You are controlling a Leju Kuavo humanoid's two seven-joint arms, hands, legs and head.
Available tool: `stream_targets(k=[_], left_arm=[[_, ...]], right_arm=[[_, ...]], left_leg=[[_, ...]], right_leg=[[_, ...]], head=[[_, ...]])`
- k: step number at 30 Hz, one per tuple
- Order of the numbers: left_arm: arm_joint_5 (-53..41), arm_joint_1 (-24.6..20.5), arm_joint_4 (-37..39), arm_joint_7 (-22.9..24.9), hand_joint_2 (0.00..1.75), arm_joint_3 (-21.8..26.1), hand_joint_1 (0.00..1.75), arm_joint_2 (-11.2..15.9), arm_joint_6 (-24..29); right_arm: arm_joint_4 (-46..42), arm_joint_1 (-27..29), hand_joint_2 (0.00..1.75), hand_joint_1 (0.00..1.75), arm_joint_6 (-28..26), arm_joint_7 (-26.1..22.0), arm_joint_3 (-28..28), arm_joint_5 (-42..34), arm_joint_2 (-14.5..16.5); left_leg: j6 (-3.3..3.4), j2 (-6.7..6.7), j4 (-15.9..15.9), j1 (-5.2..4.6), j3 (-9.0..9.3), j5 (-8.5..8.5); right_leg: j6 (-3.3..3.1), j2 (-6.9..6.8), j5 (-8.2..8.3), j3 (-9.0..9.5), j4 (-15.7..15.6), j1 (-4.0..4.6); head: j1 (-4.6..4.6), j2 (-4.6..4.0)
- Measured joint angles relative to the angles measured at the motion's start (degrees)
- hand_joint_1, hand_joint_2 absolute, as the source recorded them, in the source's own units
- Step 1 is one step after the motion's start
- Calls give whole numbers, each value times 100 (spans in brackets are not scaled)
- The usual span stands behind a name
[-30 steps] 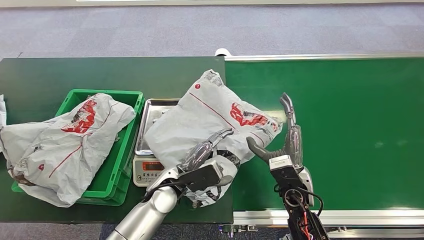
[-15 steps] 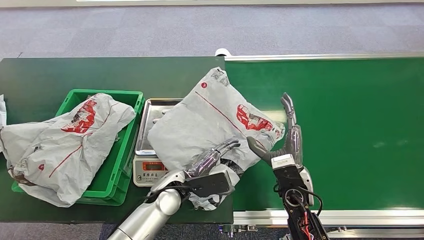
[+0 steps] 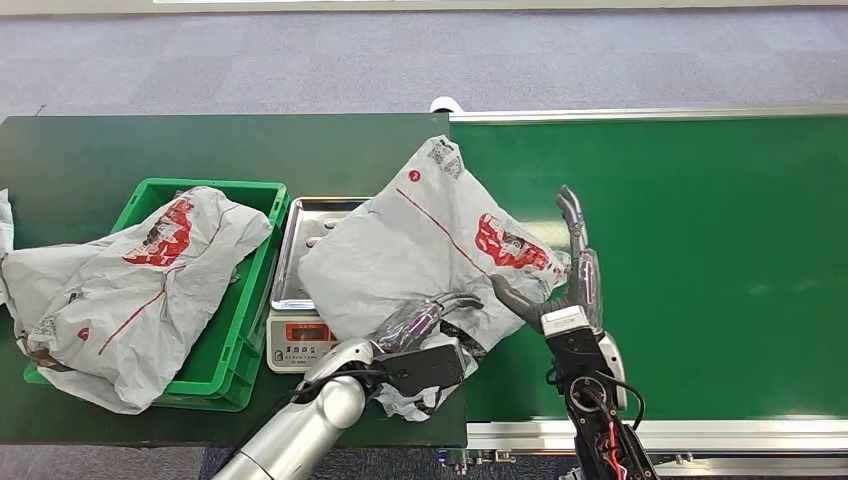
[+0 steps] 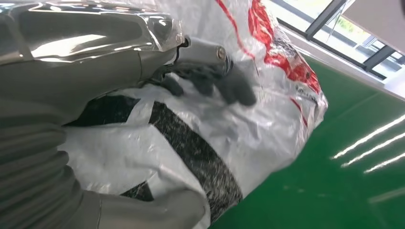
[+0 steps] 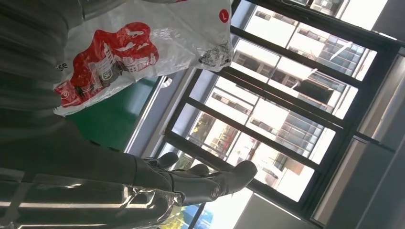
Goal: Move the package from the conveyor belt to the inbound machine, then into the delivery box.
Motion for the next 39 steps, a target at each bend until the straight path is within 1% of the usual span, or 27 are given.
stream_targets(k=[3, 8, 11, 16, 17, 21, 24, 28, 30, 32, 39], left_arm=[[-39, -12, 26, -79, 175, -1, 174, 0, 106], [-149, -13, 55, -241, 175, -9, 171, -1, 501], [-167, -13, 62, -272, 175, -15, 171, -7, 734], [-149, -12, 62, -308, 175, -8, 175, -18, 905], [-144, -10, 62, -338, 175, -7, 175, -19, 1005], [-174, 8, 54, -481, 175, 17, 175, -50, 1726], [-126, 42, -11, -702, 175, 97, 175, -76, 2484], [429, 116, -344, -1566, 175, 283, 175, -98, 3847], [635, 138, -548, -1806, 175, 337, 175, -97, 4220], [684, 157, -700, -1860, 175, 363, 175, -95, 4309], [659, 249, -993, -1881, 175, 433, 175, -95, 4314]], right_arm=[[23, -4, 175, 0, 15, 9, 0, 19, 0], [27, -3, 175, 0, 15, -2, 0, 21, 0], [27, 0, 175, 0, 15, -2, 0, 18, -2], [27, 3, 175, 0, 12, -13, -2, 4, -3], [27, 4, 175, 0, 9, -19, -3, -3, -4], [26, 22, 175, 0, -2, -36, -13, -33, -12], [17, 54, 175, 0, -8, -37, -21, -44, -11], [-3, 102, 175, 0, -15, -34, -22, -52, -2], [-4, 106, 175, 0, -18, -33, -22, -60, 5], [-6, 106, 175, 0, -20, -33, -22, -63, 16], [-8, 107, 175, 0, -21, -32, -21, -79, 32]], left_leg=[[0, 0, 0, 0, 0, 0], [0, 0, 0, 0, 1, 0], [0, 0, 0, 0, 1, 0], [0, 0, 0, 0, 1, 0], [0, 0, 0, 0, 1, 0], [0, 0, 0, 0, 0, 0], [0, 0, 0, 0, 0, 0], [0, 0, 0, 0, 0, 0], [0, -1, 0, 0, 0, 0], [0, -2, 0, 0, -1, 0], [0, -1, 0, 0, -1, 0]], right_leg=[[0, 0, 0, 0, 0, 0], [0, 0, 0, -1, 0, 0], [0, 0, 0, -1, 0, 0], [0, 0, 0, -1, 0, 0], [0, 0, 0, -1, 0, 0], [0, 0, 0, -1, 0, 0], [0, 0, 0, -2, 0, 0], [0, 0, 0, -2, 0, 0], [0, -1, 0, -2, 0, 1], [0, -1, -1, -1, 0, 1], [0, -1, 0, 0, 0, 0]], head=[[0, 0], [0, 0], [0, 0], [0, 0], [-1, 0], [-1, 0], [-1, 0], [-1, 0], [-1, 0], [0, 0], [0, 0]])
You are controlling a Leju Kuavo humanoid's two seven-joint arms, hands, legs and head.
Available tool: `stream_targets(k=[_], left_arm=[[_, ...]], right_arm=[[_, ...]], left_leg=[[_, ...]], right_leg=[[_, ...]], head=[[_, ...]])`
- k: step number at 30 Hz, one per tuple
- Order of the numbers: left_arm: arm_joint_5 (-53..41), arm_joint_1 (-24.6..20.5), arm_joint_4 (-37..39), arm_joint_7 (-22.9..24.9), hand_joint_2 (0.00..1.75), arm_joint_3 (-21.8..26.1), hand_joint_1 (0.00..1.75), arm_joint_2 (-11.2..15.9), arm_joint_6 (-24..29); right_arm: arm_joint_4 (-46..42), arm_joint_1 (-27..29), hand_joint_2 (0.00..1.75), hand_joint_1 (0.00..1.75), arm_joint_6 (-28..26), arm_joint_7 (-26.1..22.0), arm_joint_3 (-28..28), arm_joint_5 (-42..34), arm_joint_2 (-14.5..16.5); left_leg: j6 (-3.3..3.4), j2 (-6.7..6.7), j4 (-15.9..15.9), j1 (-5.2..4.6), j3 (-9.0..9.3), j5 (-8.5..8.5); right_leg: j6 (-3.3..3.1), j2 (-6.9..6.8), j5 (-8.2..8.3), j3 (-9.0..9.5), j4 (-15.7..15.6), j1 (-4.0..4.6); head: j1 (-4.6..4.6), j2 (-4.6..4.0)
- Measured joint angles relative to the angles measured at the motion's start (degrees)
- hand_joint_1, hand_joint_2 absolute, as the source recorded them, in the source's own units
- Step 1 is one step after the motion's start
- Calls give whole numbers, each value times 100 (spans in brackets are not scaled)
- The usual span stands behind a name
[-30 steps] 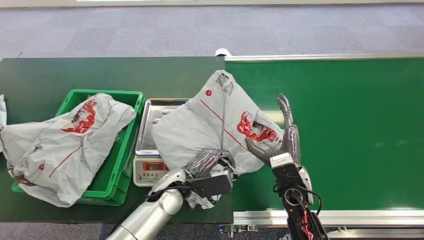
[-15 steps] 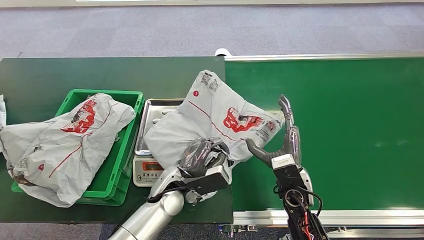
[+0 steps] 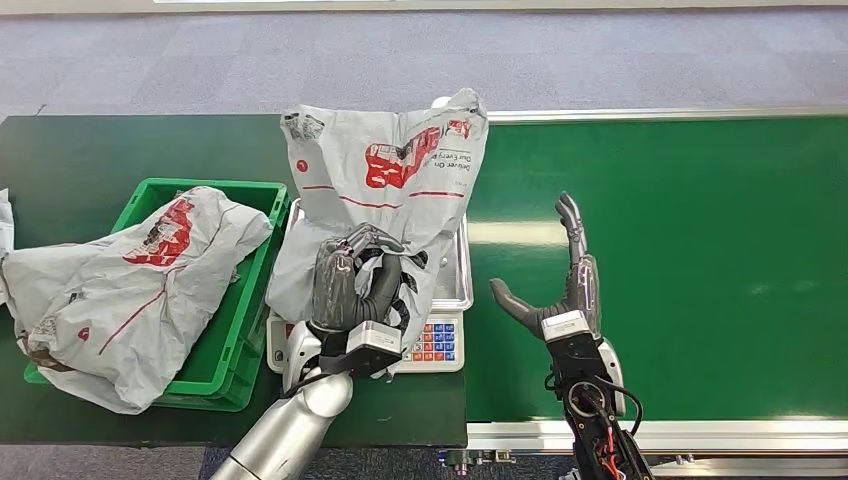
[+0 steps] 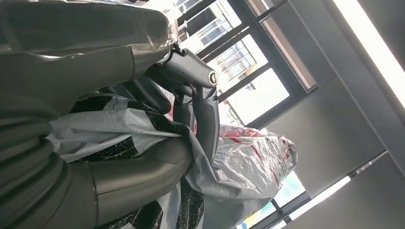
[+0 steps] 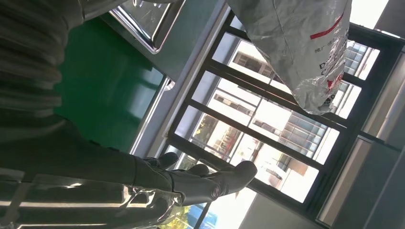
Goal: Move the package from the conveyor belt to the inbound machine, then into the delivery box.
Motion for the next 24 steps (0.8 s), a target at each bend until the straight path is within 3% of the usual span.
stream_targets(k=[8, 13, 18, 21, 24], left_arm=[[-1035, 455, -1881, -11, 175, 540, 175, -212, 4], [-2718, 464, -3442, -14, 175, 1072, 175, -296, 11], [-4245, 236, -4218, -13, 175, 2131, 175, -332, 11], [-4308, 132, -4432, -7, 175, 2903, 175, -314, 11], [-4295, 97, -4555, -5, 175, 3385, 175, -288, 11]], right_arm=[[33, -6, 175, 0, -117, -67, 49, -207, 3], [62, 17, 175, 0, -268, -81, 129, -299, -1], [26, 159, 175, 0, -315, -81, 133, -326, -15], [-49, 279, 175, 0, -315, -79, 128, -325, -34], [-103, 349, 175, 0, -313, -79, 126, -319, -49]], left_leg=[[-1, 2, -1, 1, -5, -1], [-1, 3, -1, 2, -4, 0], [-1, 5, -2, 2, 1, 0], [-1, 5, -2, 2, 3, 1], [-2, 4, -2, 3, 1, 1]], right_leg=[[0, 2, -1, -8, 0, 2], [-1, 2, -1, -8, 0, 3], [-2, 3, -1, -3, 0, 3], [-2, 3, -1, -3, 0, 4], [-2, 3, -1, -3, 1, 4]], head=[[-1, 0], [-1, 0], [1, 0], [-1, 0], [1, 0]])
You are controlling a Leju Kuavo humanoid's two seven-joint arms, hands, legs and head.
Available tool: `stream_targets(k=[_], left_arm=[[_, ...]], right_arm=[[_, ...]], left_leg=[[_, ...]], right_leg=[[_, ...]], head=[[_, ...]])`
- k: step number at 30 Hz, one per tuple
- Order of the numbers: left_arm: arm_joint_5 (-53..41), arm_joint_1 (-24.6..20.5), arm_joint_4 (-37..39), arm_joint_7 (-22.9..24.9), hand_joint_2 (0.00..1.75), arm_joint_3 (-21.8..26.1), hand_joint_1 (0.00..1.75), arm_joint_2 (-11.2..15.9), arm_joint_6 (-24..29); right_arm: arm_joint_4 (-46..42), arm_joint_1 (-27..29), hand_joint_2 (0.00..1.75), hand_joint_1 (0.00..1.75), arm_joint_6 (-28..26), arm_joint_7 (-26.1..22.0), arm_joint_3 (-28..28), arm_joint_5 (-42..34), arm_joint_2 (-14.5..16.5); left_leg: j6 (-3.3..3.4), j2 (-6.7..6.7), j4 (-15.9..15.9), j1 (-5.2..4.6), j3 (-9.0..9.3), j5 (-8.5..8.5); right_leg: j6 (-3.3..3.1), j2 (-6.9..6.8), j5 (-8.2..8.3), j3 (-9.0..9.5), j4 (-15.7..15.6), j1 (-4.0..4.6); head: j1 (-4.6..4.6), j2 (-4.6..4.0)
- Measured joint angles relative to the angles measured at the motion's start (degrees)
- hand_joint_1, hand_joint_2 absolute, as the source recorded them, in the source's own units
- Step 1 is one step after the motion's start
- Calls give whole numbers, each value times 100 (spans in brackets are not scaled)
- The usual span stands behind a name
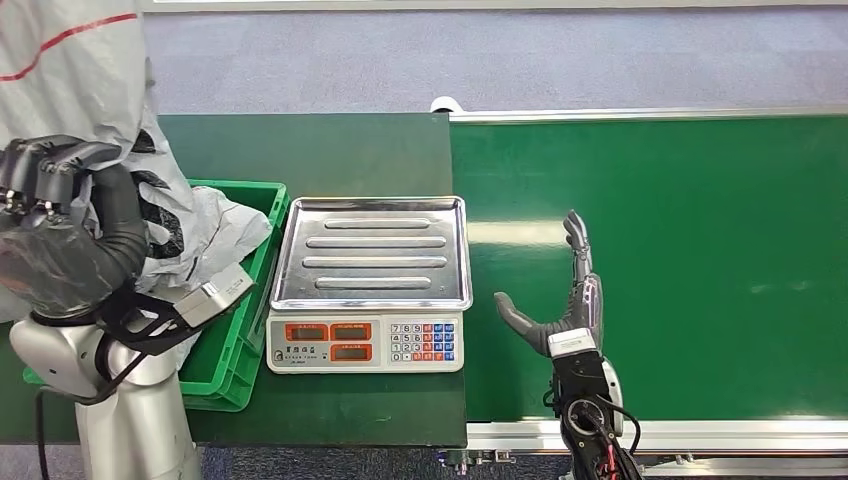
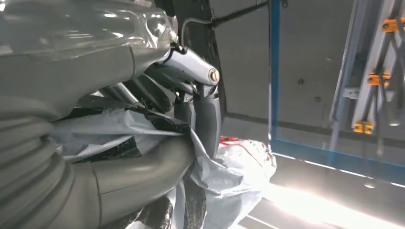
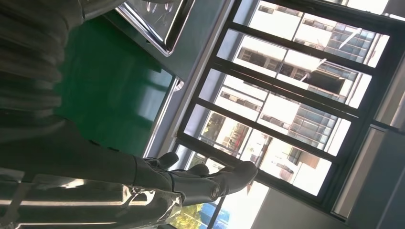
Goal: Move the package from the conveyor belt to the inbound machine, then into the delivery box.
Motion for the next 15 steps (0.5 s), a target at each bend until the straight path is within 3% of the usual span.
stream_targets(k=[4, 7, 11, 15], left_arm=[[-138, -17, -31, 8, 175, 465, 175, 43, -1], [-720, -78, 360, 301, 175, 1038, 175, 53, -4], [-1360, -42, 1146, 1423, 175, 1476, 175, 156, -13], [-1429, 54, 2026, 3154, 175, 1144, 174, 631, -11]], right_arm=[[-82, 81, 175, 0, -1, -1, -15, 45, -1], [-155, 132, 175, 0, -30, 15, -64, 65, -3], [-213, 166, 175, 0, -76, 65, -125, 112, -22], [-220, 172, 175, 0, -5, 77, -186, 194, -35]], left_leg=[[0, 0, 0, -1, -1, -1], [0, 0, 0, -2, 1, -1], [0, 3, 0, -1, 5, 0], [-1, 3, 0, 1, 5, 0]], right_leg=[[0, 0, -1, -1, 0, -2], [0, 0, -1, -1, -1, -4], [-1, 3, 1, -1, -1, -1], [-1, 2, 0, -2, 0, 1]], head=[[1, 0], [0, 0], [2, 0], [-1, 0]])
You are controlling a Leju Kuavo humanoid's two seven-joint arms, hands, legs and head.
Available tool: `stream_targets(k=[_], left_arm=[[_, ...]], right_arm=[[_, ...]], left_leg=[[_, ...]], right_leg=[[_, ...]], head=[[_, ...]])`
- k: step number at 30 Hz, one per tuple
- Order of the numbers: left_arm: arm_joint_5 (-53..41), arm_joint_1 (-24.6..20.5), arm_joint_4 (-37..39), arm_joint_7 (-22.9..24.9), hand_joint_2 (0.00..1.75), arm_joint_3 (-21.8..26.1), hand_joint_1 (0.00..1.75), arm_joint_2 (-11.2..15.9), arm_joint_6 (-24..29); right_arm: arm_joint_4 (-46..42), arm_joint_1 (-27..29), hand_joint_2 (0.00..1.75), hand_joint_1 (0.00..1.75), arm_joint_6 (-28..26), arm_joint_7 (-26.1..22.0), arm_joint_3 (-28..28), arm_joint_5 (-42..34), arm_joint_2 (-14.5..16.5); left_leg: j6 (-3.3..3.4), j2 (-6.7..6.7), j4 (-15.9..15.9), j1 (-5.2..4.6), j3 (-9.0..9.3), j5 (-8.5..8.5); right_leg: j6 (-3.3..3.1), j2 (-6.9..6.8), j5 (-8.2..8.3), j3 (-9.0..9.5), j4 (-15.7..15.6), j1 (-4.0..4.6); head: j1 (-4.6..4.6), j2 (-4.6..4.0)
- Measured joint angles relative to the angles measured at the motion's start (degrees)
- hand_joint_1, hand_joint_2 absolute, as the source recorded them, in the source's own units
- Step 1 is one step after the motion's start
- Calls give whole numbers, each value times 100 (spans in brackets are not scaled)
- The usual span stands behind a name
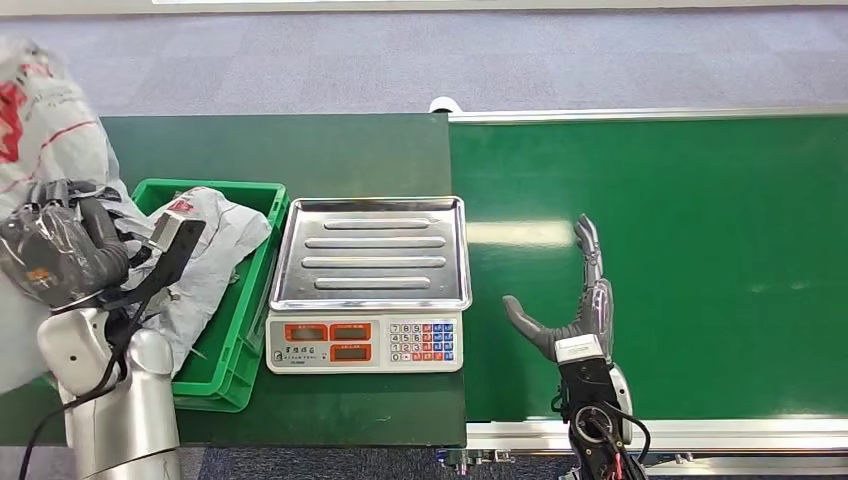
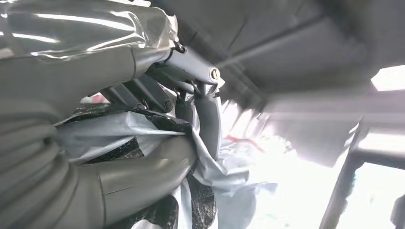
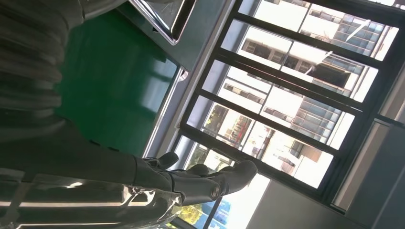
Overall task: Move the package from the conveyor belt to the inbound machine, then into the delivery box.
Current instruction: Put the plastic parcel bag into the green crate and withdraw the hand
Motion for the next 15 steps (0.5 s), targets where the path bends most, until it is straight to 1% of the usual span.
stream_targets(k=[2, 4, 6, 7, 9, 11, 12, 13, 15], left_arm=[[-3, 4, 486, 565, 175, -308, 170, 256, -1], [-4, -93, 1081, 886, 175, -607, 166, 445, -9], [3, -284, 1830, 1001, 175, -885, 163, 580, -142], [12, -392, 2208, 1022, 175, -1011, 157, 624, -246], [35, -596, 2858, 1047, 175, -1225, 136, 664, -408], [65, -752, 3317, 1078, 175, -1376, 123, 676, -400], [95, -813, 3484, 1074, 175, -1431, 121, 682, -351], [137, -855, 3602, 1052, 175, -1475, 115, 690, -277], [247, -890, 3726, 964, 175, -1548, 54, 709, -103]], right_arm=[[0, -3, 175, 0, 38, 2, -34, 26, -7], [0, -9, 175, 0, 80, 6, -79, 73, -1], [14, -31, 175, 0, 78, -22, -128, 71, 17], [32, -54, 175, 0, 59, -49, -148, 42, 26], [94, -125, 175, 0, 23, -106, -182, -21, 47], [163, -201, 175, 0, 11, -133, -215, -57, 68], [193, -236, 175, 0, 10, -137, -228, -69, 78], [219, -266, 175, 0, 9, -139, -237, -78, 84], [265, -309, 175, 0, 8, -140, -245, -98, 91]], left_leg=[[0, -2, 0, 0, -1, 0], [0, -5, 0, -1, -2, 0], [1, -6, 0, -2, -3, 0], [1, -5, 0, -2, -2, 1], [1, -3, 0, -3, -1, 1], [2, -3, 1, -3, -1, 1], [2, -4, 1, -3, 0, 1], [1, -4, 1, -3, 0, 1], [1, -4, 1, -2, -1, 1]], right_leg=[[0, -2, -1, -1, 0, 0], [0, -5, -1, 1, 0, -1], [0, -5, -1, 4, 0, -2], [1, -4, 0, 6, 0, -3], [2, -3, 2, 7, 0, -3], [2, -2, 3, 8, 0, -4], [2, -3, 3, 8, 0, -4], [2, -3, 3, 7, 0, -3], [1, -2, 3, 6, 0, -2]], head=[[2, 0], [2, 0], [2, 0], [2, 0], [3, 0], [3, 0], [2, 0], [2, 0], [1, -1]])
